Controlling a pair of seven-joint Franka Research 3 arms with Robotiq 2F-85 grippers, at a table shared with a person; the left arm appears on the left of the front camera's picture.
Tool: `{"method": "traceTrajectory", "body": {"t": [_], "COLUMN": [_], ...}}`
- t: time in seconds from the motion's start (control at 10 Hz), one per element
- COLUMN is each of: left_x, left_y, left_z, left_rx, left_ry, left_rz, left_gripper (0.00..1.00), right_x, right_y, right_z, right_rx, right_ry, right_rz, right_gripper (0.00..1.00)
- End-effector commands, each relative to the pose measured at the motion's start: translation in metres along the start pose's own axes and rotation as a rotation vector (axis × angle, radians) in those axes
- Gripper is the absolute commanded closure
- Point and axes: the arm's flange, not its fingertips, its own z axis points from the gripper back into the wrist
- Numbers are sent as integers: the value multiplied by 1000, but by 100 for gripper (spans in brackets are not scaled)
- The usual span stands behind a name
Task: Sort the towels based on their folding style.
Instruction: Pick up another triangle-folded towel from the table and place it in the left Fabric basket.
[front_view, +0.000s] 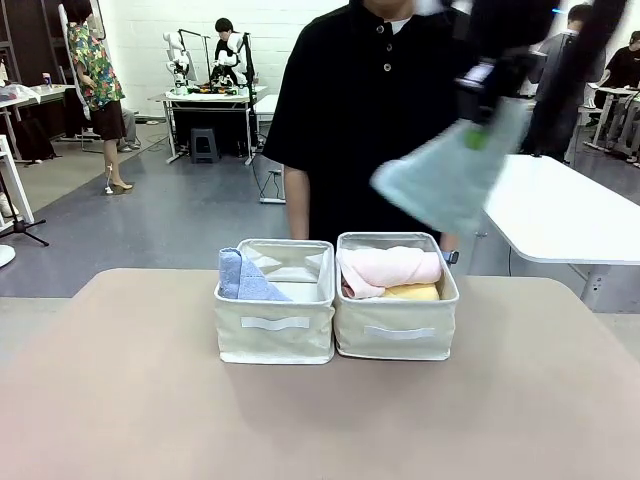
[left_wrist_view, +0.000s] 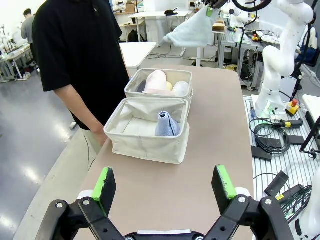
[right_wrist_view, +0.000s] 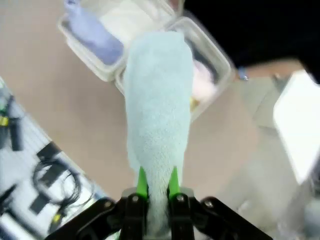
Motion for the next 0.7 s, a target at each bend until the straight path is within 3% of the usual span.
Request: {"method": "traceTrajectory", "body": {"t": [0.0,0.2,0.3,0.5,0.6], "left_x": [-1,-1,-1,-1,-1], "left_y": [-3,-3,-3,-3,-3], "left_z": [0,0,0,0,0], "left_rx": [8,8,8,8,8], "left_ry": [21,21,21,21,21], "left_rz": [-9,-9,-9,-9,-9], "left_gripper": [0,0,0,0,0], "right_x": [64,104,115,119,122], "right_y": [-6,12,22,31,27], "right_z": [-16,-52,-71,-82,-90], "right_rx": [42,75,32,72,79], "right_ry": [-97,-113,-119,-171,-117], "right_rz": [270,338,439,552,436], "right_gripper": [81,81,81,81,81]}}
